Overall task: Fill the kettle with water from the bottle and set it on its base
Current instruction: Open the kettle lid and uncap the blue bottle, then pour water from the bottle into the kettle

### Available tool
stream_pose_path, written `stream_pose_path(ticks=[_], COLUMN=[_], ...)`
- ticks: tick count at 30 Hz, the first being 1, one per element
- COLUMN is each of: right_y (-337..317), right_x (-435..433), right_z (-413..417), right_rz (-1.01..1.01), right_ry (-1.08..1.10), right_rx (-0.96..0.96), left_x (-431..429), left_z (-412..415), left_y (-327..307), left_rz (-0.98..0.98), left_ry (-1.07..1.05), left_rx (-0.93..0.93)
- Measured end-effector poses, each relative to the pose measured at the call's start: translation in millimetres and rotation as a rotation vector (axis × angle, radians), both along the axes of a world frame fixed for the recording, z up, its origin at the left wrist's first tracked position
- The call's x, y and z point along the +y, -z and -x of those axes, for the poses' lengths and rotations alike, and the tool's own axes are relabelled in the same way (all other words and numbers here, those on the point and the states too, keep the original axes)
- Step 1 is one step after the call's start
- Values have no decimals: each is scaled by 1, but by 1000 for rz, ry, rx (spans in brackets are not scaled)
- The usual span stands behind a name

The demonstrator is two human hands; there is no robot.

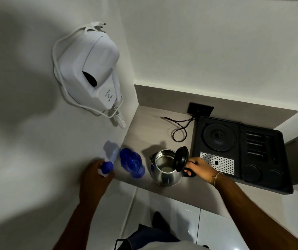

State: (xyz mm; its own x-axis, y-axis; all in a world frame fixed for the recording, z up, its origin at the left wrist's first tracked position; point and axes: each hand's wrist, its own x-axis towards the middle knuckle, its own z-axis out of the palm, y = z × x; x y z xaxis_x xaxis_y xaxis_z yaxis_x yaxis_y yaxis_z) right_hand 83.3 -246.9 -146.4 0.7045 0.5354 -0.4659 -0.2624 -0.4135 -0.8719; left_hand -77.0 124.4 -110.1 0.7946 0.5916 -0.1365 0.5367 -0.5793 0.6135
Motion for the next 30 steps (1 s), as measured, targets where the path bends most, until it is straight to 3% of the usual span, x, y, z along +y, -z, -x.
stream_pose_path(ticks=[9,17,22,24,27,30], right_y=[3,9,-2,-3,0,6], right_x=[2,0,3,3,3,2], right_z=[1,0,0,0,0,1], right_rz=[4,44,48,43,28,37], right_ry=[23,54,40,21,22,30], right_rx=[-14,6,11,20,15,2], left_x=[-15,-17,-23,-28,-43,-60], left_z=[-16,-2,3,-3,-18,-32], left_y=[74,98,95,93,83,78], left_rz=[74,-14,-32,65,418,533], left_ry=[131,150,139,146,86,-40], left_rx=[125,62,-88,-146,-191,-159])
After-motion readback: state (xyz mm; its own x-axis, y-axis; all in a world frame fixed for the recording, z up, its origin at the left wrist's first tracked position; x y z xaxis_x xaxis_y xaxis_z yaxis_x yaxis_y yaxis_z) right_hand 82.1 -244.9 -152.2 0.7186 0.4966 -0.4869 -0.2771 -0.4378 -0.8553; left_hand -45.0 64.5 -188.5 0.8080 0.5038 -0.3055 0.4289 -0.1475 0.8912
